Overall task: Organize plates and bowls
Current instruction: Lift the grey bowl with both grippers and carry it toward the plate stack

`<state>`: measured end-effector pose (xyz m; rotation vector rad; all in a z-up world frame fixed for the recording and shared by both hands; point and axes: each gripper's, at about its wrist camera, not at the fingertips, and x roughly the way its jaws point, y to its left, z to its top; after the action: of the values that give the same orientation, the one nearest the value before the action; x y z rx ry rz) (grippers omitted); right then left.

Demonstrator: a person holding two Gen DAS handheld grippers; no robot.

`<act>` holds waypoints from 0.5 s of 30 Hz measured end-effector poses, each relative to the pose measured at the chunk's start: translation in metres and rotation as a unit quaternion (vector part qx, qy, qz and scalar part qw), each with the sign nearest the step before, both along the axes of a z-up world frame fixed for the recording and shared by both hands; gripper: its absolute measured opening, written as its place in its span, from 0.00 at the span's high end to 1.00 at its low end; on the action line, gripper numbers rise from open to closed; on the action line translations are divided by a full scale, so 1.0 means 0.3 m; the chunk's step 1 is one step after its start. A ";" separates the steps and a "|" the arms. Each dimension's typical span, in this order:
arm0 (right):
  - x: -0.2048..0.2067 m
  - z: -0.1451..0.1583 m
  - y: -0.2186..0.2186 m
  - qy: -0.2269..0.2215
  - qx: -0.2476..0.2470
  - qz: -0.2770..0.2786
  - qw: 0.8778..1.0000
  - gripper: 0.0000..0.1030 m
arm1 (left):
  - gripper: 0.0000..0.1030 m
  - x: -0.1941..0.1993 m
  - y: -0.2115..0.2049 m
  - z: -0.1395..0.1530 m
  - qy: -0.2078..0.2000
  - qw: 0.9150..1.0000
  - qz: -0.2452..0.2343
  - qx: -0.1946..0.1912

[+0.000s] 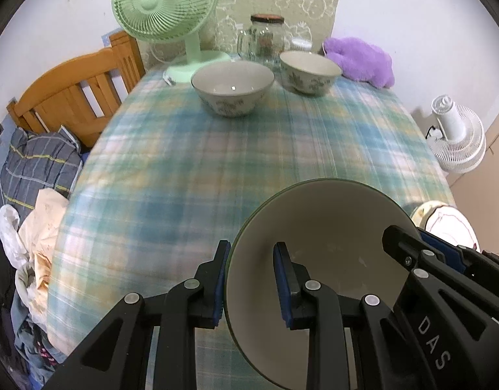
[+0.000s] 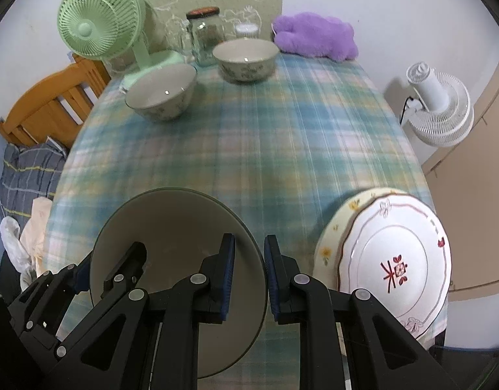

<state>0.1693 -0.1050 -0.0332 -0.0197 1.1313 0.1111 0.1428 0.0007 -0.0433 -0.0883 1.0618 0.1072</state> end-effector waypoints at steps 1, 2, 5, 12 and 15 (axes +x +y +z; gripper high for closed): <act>0.000 -0.011 -0.006 0.003 -0.001 0.000 1.000 0.78 | 0.77 0.000 -0.004 -0.009 0.003 1.000 0.000 0.000; 0.000 -0.025 -0.012 0.006 -0.001 0.001 1.000 0.78 | 0.77 0.000 -0.008 -0.020 0.005 1.000 0.001 0.001; 0.005 -0.056 -0.020 0.015 0.001 0.001 1.000 0.79 | 0.77 0.002 -0.016 -0.047 0.011 1.000 0.002 0.004; 0.024 -0.120 -0.014 0.036 -0.002 0.002 0.999 0.79 | 0.77 0.011 -0.010 -0.109 0.030 1.000 0.006 -0.001; 0.028 -0.138 -0.007 0.041 -0.004 0.003 0.999 0.79 | 0.77 0.013 -0.004 -0.124 0.034 0.999 0.006 -0.005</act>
<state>0.1776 -0.1071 -0.0745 -0.0263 1.2130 0.1134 0.1466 -0.0004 -0.0804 -0.1009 1.1289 0.1166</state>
